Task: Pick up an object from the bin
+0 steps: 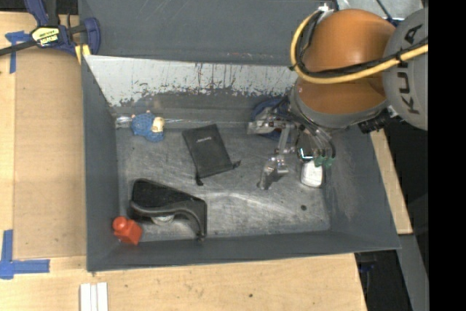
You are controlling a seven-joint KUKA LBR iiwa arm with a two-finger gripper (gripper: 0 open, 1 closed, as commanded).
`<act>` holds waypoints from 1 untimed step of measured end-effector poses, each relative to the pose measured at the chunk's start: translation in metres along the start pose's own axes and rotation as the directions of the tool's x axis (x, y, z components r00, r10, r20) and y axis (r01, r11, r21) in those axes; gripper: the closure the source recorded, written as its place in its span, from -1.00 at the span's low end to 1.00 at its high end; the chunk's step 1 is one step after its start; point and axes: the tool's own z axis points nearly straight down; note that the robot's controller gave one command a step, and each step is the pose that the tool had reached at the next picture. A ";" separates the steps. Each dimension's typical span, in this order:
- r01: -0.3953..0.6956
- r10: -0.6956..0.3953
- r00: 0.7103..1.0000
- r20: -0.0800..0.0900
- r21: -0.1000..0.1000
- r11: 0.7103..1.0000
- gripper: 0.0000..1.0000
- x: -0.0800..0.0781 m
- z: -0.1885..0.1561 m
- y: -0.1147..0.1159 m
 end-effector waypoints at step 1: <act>0.202 -0.202 0.979 0.013 0.002 0.979 -1.00 -0.051 0.147 0.034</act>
Offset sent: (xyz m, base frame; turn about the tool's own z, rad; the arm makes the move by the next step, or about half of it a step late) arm 0.0476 0.0349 -0.1499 -0.2045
